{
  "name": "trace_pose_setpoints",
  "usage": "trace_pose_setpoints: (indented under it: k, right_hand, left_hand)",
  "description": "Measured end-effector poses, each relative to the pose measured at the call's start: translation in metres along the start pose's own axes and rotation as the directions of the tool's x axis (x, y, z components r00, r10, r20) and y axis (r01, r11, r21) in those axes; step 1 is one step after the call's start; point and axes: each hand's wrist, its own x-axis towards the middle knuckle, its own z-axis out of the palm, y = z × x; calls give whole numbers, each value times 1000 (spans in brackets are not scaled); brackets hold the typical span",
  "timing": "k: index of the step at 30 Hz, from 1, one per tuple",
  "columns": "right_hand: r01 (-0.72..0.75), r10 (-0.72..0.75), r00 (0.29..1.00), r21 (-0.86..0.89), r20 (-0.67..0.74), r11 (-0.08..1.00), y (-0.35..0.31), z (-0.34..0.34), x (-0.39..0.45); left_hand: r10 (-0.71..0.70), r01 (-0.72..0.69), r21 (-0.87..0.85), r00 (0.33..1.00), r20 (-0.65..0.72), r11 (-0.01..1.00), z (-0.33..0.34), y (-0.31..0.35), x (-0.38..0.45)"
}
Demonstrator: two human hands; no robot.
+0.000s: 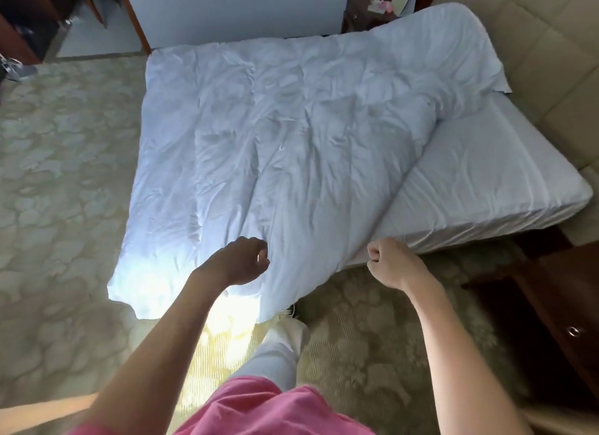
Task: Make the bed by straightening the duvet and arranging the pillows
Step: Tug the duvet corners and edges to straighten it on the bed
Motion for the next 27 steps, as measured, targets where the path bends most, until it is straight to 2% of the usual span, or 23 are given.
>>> trace_pose_setpoints:
  k: [8, 12, 15, 18, 23, 27]
  right_hand:
    - [-66, 65, 997, -8, -42, 998, 33, -78, 112]
    - [-122, 122, 992, -31, 12, 992, 53, -123, 169]
    - [-144, 144, 990, -22, -12, 989, 64, -153, 213]
    - [-138, 138, 990, 0, -22, 990, 67, -171, 252]
    - [-127, 128, 990, -32, 63, 991, 64, -174, 313]
    - [-50, 56, 991, -49, 125, 998, 55, -174, 366]
  left_hand:
    - [127, -126, -9, 991, 41, 992, -28, 66, 158]
    - [193, -191, -30, 979, 69, 981, -58, 105, 233]
    - [221, -220, -15, 973, 70, 975, -84, 121, 282]
    - [211, -210, -11, 975, 67, 978, -104, 123, 321]
    - [165, -165, -7, 984, 66, 986, -119, 118, 362]
    - [62, -59, -39, 996, 71, 997, -122, 108, 380]
